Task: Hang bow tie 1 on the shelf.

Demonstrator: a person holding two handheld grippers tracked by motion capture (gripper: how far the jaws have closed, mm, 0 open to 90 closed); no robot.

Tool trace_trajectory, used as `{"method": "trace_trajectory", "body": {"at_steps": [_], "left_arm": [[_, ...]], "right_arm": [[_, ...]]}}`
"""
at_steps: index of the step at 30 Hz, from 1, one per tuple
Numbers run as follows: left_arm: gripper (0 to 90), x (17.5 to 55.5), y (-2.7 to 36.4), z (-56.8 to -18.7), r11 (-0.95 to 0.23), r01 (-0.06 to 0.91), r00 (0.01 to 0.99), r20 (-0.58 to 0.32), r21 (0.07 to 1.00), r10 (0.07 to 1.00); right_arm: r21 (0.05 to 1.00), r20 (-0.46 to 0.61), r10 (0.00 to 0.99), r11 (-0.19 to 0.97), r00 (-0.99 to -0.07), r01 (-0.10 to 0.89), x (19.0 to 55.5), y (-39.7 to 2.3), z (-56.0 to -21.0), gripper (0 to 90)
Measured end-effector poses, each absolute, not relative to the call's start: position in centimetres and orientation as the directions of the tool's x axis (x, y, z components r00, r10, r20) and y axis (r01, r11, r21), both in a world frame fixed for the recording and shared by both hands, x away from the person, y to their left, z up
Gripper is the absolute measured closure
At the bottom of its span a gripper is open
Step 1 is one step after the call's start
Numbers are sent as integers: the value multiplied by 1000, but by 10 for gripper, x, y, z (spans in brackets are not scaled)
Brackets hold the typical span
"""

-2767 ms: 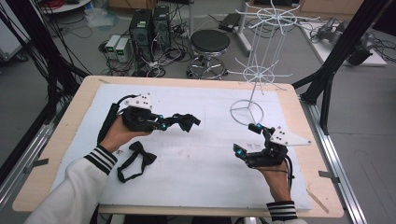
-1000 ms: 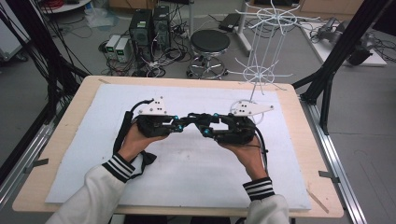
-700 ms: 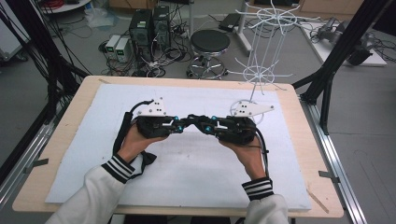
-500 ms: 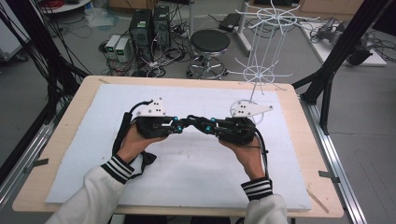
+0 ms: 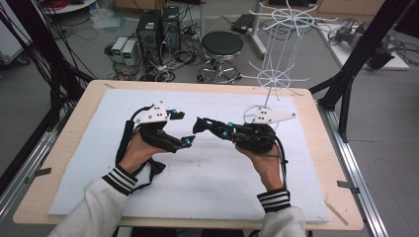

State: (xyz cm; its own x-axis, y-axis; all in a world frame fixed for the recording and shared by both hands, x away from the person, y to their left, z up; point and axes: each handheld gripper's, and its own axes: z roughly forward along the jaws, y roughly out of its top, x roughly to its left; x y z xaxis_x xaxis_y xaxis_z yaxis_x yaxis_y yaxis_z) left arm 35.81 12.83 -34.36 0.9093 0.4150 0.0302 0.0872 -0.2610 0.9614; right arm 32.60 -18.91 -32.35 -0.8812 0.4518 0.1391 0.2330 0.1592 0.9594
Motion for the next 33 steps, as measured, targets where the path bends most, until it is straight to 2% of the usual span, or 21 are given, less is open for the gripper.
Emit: {"method": "trace_trajectory", "body": {"at_steps": [14,33], "left_arm": [[84,352,160,-349,-213,90,894,15,973,448],[84,323,215,-370,-130,66,842,14,989,539]], "right_arm": [[974,146,513,76,-846,214,323,-213,-316,834],[979,176,611,-26,-772,203,331,-234,-305,834]]}}
